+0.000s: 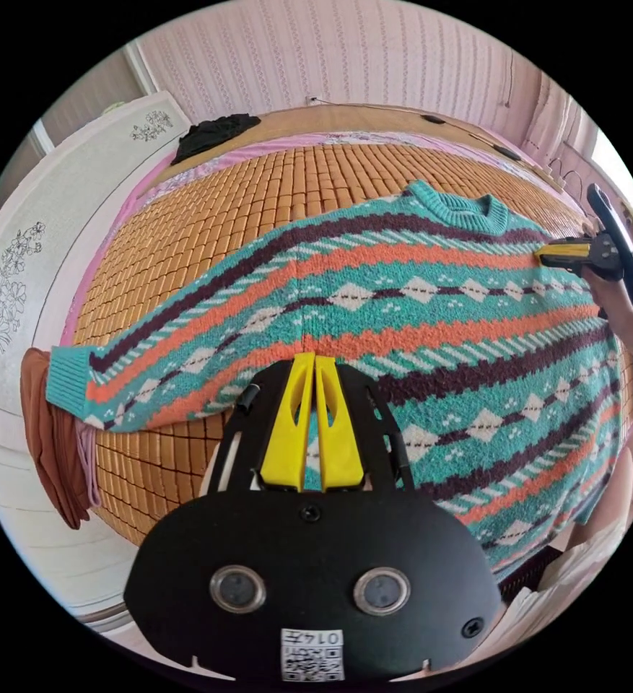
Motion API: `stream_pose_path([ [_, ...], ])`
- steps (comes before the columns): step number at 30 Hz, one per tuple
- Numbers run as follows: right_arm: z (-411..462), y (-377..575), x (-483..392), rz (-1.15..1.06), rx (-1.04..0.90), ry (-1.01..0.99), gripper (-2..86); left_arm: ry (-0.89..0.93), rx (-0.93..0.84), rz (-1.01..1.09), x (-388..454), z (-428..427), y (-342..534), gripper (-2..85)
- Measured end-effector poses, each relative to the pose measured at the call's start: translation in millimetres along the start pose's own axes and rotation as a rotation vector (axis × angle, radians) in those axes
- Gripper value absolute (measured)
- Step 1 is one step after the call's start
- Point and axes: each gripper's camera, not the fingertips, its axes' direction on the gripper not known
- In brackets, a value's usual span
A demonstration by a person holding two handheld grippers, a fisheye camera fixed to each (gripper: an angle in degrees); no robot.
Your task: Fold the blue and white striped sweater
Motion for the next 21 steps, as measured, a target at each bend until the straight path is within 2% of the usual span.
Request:
stream_pose_path([
  [4,5,-30,36,0.050,0.001,-0.116,-0.6,-0.026,-0.019,-0.011,-2,28,-34,-1.0],
  [6,8,-44,58,0.068,-0.075,-0.210,-0.7,-0.015,-0.026,-0.057,-4,35,-41,-1.0],
  [10,-8,-27,77,0.094,-0.098,-0.288,-0.7,-0.010,0.008,-0.052,5,35,-31,-1.0],
  [13,-57,42,72,0.120,0.073,-0.379,-0.8,0.085,0.098,-0.069,18,2,1,-1.0],
  [15,-96,127,40,0.050,0.129,-0.492,-0.8,0.225,0.170,0.039,50,-25,35,-1.0],
  [18,-122,238,-14,-0.021,0.009,-0.538,-0.8,0.394,0.167,0.182,126,-42,85,-1.0],
  [21,-124,315,-58,-0.064,-0.169,-0.508,-0.8,0.403,0.032,0.320,201,-21,114,-1.0],
])
